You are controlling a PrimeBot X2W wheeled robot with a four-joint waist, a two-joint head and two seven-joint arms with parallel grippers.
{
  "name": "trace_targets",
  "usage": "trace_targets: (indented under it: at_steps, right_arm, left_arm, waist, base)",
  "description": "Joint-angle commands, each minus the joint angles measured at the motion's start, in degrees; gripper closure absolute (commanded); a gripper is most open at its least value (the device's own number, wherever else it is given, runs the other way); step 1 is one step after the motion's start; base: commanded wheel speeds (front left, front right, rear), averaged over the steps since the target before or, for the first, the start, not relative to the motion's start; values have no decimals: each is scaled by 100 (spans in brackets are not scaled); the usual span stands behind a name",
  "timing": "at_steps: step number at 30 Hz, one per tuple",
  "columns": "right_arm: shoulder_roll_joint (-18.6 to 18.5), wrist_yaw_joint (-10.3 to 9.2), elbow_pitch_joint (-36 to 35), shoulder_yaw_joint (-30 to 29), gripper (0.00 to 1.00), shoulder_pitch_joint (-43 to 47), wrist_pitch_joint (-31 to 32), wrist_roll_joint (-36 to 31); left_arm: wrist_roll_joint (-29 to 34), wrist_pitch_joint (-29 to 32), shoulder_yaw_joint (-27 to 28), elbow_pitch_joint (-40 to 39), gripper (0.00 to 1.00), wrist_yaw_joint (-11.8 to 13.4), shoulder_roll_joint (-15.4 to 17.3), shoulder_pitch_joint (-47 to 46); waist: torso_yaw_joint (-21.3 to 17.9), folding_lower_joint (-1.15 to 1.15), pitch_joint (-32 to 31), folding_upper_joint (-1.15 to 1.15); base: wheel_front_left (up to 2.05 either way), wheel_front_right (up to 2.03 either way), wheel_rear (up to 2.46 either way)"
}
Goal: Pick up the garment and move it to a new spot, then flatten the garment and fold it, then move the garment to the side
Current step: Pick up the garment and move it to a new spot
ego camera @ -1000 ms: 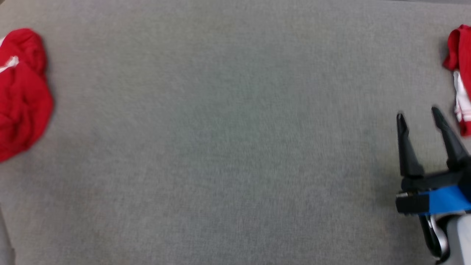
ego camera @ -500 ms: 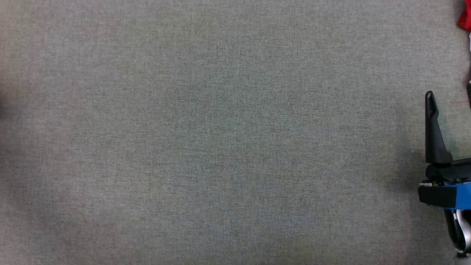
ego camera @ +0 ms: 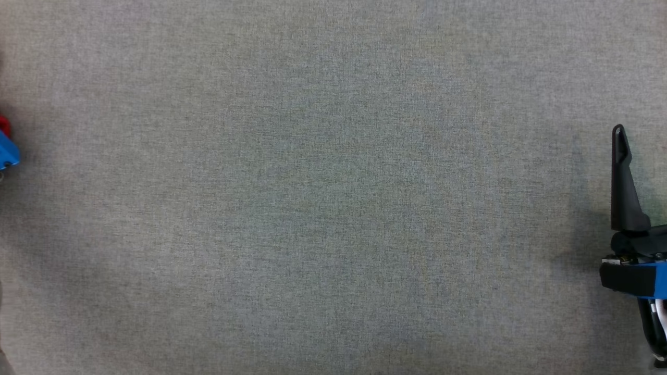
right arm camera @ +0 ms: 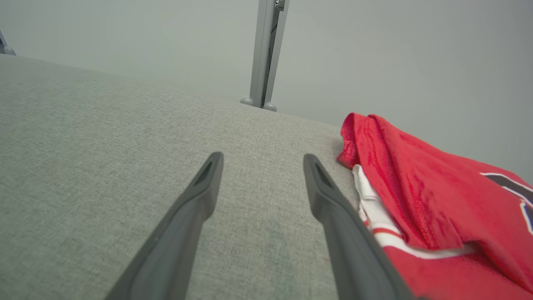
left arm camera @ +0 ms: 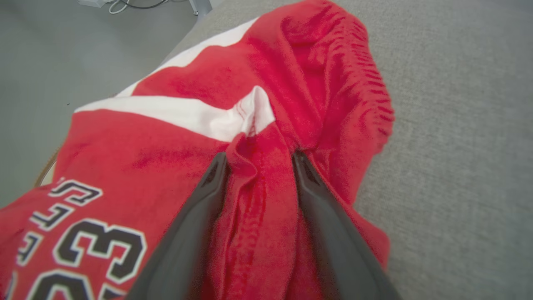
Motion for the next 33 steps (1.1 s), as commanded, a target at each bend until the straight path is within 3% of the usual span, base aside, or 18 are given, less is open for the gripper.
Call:
trace_targets:
  at_steps: [1, 10, 15, 22, 33]
  right_arm:
    - [13, 1, 17, 20, 0, 17, 14, 16]
    - [168, 1, 447, 124, 0, 112, -173, 160]
    - [312, 1, 800, 235, 0, 99, -320, 224]
    - [531, 1, 1188, 449, 0, 74, -474, 309]
    - [876, 1, 1667, 984, 0, 114, -561, 525]
  left_arm:
    - [-7, -1, -48, 151, 100, -27, -114, 113]
    - [210, -1209, -374, -376, 100, -15, -108, -90]
    - [386, -1599, -756, -1000, 100, -50, -279, -343]
    - [406, -1721, -1304, -2166, 100, -78, -422, -444]
    - [-439, -1436, -2937, -3993, 100, -77, -710, -29]
  waist:
    - [-1, 0, -51, -1]
    - [-88, 0, -645, -1]
    - [-164, 0, -1027, -1]
    - [-474, 0, -1460, -1]
    - [-1481, 0, -2148, -1]
  base:
    - [0, 0, 0]
    - [0, 0, 0]
    - [0, 0, 0]
    - [0, 0, 0]
    - [0, 0, 0]
